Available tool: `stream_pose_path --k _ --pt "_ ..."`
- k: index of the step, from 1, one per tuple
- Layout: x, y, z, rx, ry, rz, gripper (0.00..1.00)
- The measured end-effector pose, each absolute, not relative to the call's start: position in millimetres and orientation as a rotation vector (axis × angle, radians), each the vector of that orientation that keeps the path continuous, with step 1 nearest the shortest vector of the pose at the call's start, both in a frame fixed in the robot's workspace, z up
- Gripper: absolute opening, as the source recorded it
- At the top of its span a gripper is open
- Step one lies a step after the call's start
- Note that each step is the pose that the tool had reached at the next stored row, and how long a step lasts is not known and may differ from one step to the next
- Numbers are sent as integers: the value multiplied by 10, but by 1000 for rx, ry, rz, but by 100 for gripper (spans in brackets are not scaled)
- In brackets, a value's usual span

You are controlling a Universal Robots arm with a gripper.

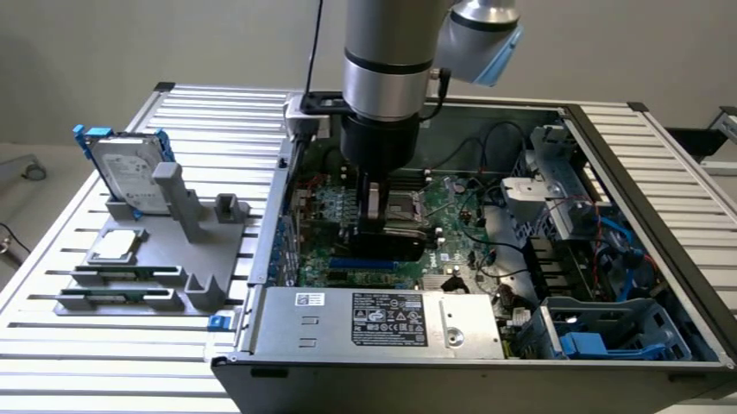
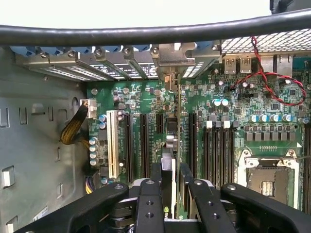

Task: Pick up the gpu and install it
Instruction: 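Insert the gpu into the slot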

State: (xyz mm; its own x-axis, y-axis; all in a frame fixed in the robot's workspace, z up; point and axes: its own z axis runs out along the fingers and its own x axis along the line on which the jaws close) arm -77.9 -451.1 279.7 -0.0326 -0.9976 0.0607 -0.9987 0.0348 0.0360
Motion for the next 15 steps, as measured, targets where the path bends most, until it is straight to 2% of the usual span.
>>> stream_pose_path --k 15 --pt "-784 -4486 2767 2160 -2186 28 26"
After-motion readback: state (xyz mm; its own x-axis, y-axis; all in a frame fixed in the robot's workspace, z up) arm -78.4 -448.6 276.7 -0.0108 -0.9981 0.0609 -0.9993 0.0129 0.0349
